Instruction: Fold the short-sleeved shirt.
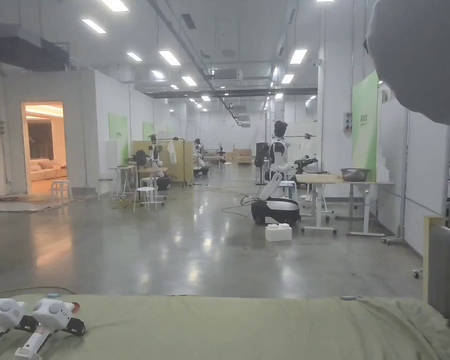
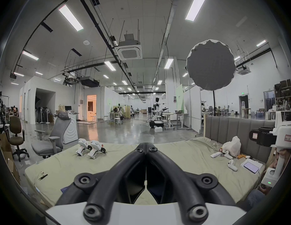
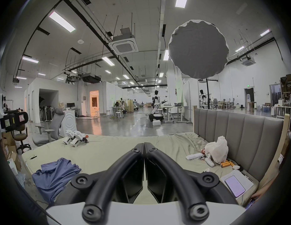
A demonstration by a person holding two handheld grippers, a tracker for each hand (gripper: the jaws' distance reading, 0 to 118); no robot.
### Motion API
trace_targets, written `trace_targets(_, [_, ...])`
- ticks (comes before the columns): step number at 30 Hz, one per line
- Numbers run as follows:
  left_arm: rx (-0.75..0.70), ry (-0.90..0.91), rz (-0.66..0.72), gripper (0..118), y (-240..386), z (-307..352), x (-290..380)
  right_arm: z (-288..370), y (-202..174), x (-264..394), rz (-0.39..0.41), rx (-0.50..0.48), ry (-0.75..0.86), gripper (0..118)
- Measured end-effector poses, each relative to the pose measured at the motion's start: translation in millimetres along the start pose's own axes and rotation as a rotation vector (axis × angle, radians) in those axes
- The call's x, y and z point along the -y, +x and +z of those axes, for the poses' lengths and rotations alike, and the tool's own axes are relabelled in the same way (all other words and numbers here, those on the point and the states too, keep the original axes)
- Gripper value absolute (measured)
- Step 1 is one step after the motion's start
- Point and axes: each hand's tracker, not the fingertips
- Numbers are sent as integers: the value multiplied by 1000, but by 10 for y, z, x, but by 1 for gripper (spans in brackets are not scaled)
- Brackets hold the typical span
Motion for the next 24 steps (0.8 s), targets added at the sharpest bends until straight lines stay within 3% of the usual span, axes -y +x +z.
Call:
trace_targets(19, [3, -18, -13, 0, 22, -117, -40, -51, 2, -48, 43, 12, 0, 0])
trace_targets(20, [-4, -13, -51, 0, 30, -129, -65, -61, -47, -72, 141, 31, -1, 0])
trace_targets(22, [-77, -29, -339, 0, 212, -175, -76, -80, -220, -73, 471, 51, 16, 0])
trace_targets(24, [-74, -47, -836, 0, 449, -230, 163, -116, -391, 25, 816, 30, -5, 0])
